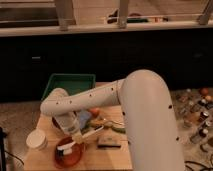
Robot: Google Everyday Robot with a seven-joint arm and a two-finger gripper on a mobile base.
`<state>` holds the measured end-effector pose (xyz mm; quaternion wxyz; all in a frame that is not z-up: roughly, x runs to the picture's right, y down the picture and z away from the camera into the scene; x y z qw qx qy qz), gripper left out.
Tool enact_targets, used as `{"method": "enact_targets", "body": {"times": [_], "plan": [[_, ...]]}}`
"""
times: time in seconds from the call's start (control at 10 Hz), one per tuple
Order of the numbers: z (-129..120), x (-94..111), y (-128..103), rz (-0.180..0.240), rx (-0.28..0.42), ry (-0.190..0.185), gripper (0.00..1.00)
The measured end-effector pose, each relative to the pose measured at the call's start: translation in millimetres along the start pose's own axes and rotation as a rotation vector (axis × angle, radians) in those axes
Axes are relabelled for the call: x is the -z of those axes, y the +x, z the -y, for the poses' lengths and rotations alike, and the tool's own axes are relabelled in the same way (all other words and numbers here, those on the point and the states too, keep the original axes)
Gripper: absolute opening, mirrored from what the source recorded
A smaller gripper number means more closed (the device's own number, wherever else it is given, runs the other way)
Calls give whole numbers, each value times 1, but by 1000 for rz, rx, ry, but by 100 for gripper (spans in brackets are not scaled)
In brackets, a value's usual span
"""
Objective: Wipe red bowl with brush
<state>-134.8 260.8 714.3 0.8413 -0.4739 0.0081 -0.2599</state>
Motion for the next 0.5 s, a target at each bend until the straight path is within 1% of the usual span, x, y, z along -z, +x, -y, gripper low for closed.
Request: {"method": "enact_targets", "body": {"times": [0.2, 0.4, 0.5], "plan": [[-7, 7, -4, 9, 11, 25, 0], [-22, 11, -10, 21, 21, 53, 0], [-28, 13, -9, 32, 22, 62, 0]]}}
